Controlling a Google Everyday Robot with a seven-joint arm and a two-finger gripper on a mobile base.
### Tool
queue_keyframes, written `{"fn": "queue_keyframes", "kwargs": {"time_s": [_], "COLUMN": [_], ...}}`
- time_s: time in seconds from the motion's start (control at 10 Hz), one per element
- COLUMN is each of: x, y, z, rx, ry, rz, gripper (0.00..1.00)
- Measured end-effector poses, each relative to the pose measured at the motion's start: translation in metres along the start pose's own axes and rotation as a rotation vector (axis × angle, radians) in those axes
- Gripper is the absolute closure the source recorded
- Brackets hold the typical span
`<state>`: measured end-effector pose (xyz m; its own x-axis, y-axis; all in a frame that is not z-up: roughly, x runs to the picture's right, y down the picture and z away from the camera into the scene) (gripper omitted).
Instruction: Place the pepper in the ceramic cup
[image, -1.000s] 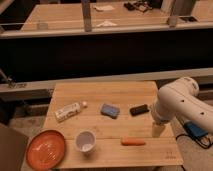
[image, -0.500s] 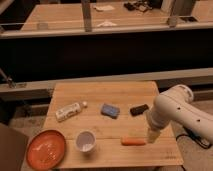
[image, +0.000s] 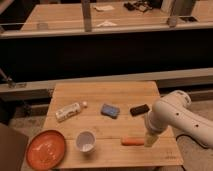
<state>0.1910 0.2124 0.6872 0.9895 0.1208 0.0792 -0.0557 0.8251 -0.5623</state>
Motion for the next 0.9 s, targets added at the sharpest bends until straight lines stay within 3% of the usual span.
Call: {"fn": "queue_keyframes", "kwargs": {"time_s": [0.9], "x": [-0.009], "y": [0.008], "z": [0.037], "rx": [-0.018], "ry": [-0.041], "rz": [0.006], "gripper": [0.20]}}
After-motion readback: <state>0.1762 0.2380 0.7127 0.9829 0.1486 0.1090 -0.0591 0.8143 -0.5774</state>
